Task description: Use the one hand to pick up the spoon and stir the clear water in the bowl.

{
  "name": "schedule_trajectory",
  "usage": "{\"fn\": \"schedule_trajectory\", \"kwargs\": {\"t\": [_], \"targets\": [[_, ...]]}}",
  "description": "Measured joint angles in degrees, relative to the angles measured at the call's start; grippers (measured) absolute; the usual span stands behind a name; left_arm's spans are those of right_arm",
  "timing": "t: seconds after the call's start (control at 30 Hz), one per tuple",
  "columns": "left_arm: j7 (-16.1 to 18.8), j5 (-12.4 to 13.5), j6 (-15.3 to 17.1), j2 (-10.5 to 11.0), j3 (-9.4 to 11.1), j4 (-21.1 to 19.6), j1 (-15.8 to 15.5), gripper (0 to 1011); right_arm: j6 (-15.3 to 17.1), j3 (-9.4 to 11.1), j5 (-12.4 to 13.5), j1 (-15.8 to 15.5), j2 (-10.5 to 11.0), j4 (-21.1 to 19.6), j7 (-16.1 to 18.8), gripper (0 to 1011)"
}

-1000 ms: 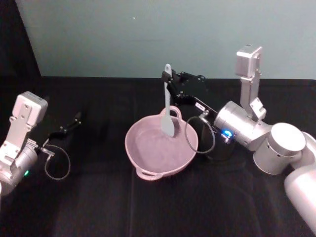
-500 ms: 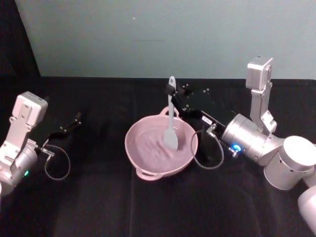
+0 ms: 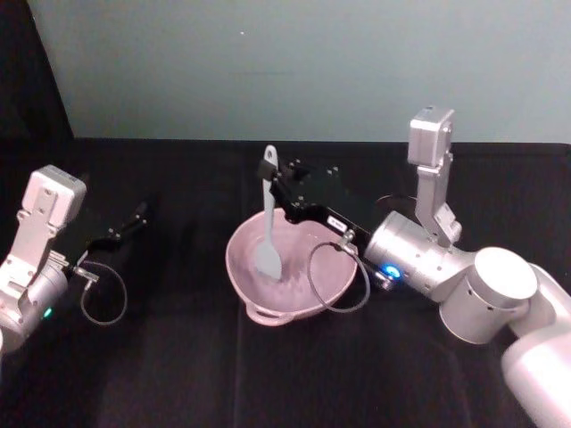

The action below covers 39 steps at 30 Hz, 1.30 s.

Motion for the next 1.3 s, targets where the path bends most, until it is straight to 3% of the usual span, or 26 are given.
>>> {"fn": "schedule_trajectory", "kwargs": {"t": [0.3,0.53,0.9,1.3], "targets": [[0.0,0.0,0.0,0.0,0.0,0.0,0.0,1011,-2.59,0.03,-0.09,4.6,-3.14,8.51,0.33,118],[0.0,0.0,0.0,0.0,0.0,0.0,0.0,1011,-3.73,1.93,-0.27,5.47,-2.85,10.47,-0.63,118],[0.0,0.0,0.0,0.0,0.0,0.0,0.0,1011,-2.84,4.75,-0.51,2.18,0.78,5.75,-2.06,118],[0.0,0.0,0.0,0.0,0.0,0.0,0.0,1011,-0.02,3.9,-0.97,-1.51,3.54,-1.5,-1.94,118]]}}
